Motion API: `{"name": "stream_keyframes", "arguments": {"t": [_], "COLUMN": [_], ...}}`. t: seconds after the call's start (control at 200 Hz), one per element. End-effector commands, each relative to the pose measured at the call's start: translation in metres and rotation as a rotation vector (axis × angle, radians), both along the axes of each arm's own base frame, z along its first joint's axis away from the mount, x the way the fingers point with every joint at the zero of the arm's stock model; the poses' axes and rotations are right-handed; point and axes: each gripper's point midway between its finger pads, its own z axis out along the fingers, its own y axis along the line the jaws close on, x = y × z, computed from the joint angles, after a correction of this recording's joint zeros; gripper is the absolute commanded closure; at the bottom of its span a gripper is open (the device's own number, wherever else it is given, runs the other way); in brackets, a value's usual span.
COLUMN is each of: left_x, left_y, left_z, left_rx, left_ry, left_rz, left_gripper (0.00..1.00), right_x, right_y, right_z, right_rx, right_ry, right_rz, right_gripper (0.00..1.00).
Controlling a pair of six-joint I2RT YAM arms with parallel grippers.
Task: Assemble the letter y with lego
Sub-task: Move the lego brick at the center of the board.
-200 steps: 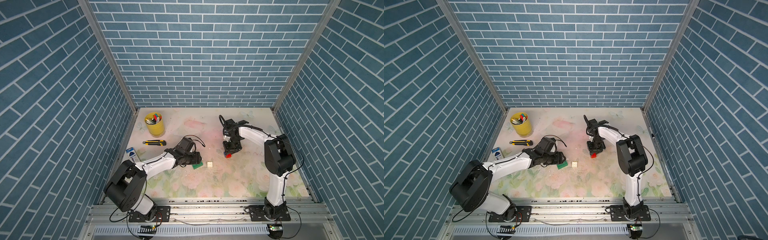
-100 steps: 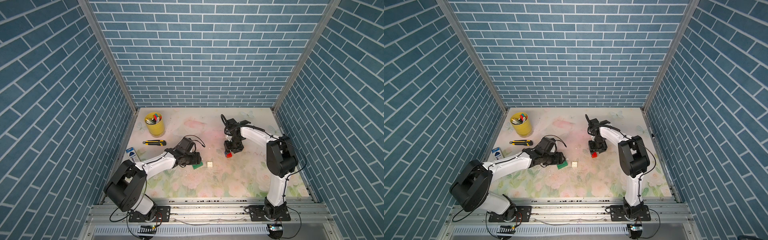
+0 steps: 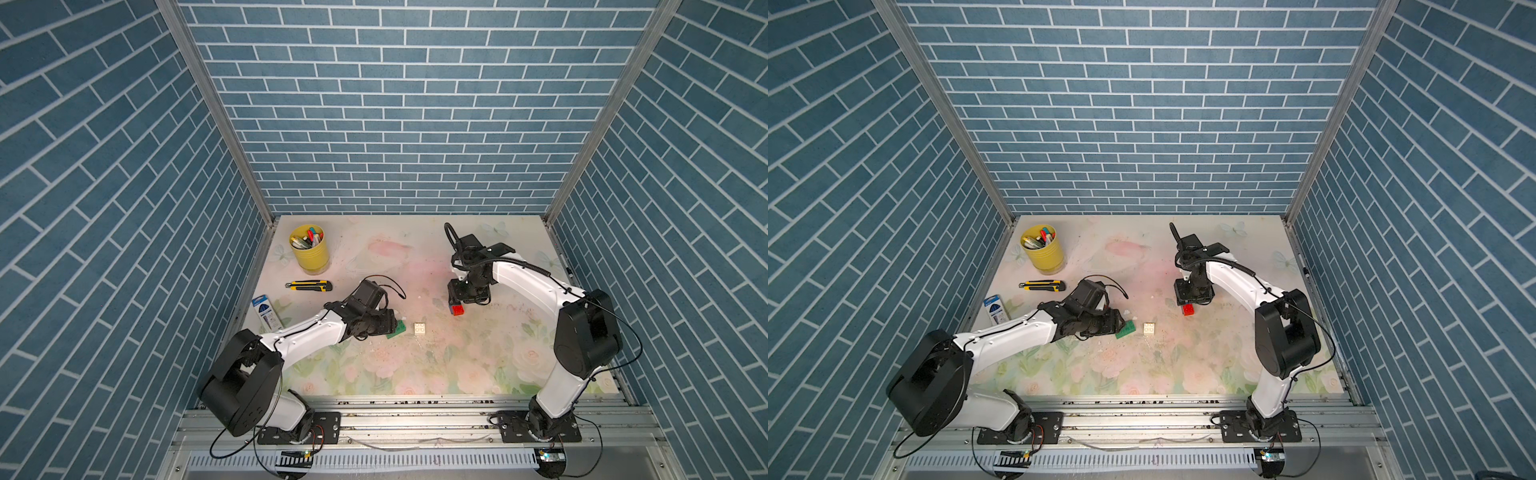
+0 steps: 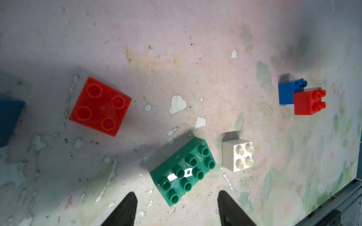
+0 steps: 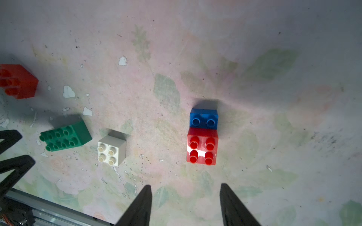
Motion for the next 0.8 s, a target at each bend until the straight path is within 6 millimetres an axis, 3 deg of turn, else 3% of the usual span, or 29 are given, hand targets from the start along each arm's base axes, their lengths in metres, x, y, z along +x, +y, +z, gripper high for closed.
{"name": "stream_keyframes", "arguments": {"t": [0.0,0.47,0.645,0.795], "left_x": [0.001,0.023,0.02,0.012], "left_y": [-0.01,-0.041,-0.05,-0.044], "left_z": [-0.007,-0.009,-0.01,-0.01], "left_rx": [-0.02,-0.018,-0.031,-0.023], "left_ry": [0.005,-0.034,-0.021,-0.013], "left_rz": [-0.01,-0.077,-0.097,-0.096], "left_gripper": [0.34,0.37,0.38,0.38], "right_x": [-0.01,-0.042,-0.048,-0.049], "right_y": [0.005,0.033,0.041,0.05], "right_z": [0.007,-0.005,-0.015,-0.021], "right_rx": [0.042,0.1,0.106,0.103], "right_ry": [0.002,0.056,0.087,0.099], "right_rz": [-0.029,-0.015,-0.046,-0.059], "right_gripper": [0.44,0.47,0.46,0.43]}}
